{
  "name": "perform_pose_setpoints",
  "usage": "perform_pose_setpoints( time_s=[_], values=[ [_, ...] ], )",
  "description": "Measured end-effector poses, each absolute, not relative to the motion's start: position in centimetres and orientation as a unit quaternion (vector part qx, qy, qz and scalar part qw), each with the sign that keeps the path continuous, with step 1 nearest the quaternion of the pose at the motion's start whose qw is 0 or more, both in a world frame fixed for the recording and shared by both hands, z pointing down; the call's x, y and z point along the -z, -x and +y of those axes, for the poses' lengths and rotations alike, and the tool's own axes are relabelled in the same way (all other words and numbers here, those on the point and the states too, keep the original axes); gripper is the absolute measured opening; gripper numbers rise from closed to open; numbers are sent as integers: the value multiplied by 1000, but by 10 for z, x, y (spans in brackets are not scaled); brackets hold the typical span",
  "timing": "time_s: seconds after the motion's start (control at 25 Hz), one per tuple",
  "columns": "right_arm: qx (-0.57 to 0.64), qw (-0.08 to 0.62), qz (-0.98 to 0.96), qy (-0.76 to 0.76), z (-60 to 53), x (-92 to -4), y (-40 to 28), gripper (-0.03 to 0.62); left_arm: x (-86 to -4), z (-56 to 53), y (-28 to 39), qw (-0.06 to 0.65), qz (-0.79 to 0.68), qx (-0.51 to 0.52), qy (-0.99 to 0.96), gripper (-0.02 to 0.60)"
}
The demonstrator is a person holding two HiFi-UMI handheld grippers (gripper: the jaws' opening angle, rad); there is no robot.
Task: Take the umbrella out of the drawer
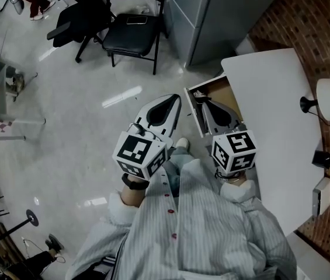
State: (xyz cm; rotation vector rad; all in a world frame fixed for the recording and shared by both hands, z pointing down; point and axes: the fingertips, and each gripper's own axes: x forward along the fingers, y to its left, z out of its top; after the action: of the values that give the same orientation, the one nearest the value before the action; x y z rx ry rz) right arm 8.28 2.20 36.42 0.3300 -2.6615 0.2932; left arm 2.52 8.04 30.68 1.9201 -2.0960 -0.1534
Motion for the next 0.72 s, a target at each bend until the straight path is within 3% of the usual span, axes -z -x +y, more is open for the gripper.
perform_pose_setpoints(
  time_s=[0.72],
  values=[
    [-143,225,-935,-235,-57,-375,-78,34,-313,-18,-7,168,-637,31,-751,11]
  ],
)
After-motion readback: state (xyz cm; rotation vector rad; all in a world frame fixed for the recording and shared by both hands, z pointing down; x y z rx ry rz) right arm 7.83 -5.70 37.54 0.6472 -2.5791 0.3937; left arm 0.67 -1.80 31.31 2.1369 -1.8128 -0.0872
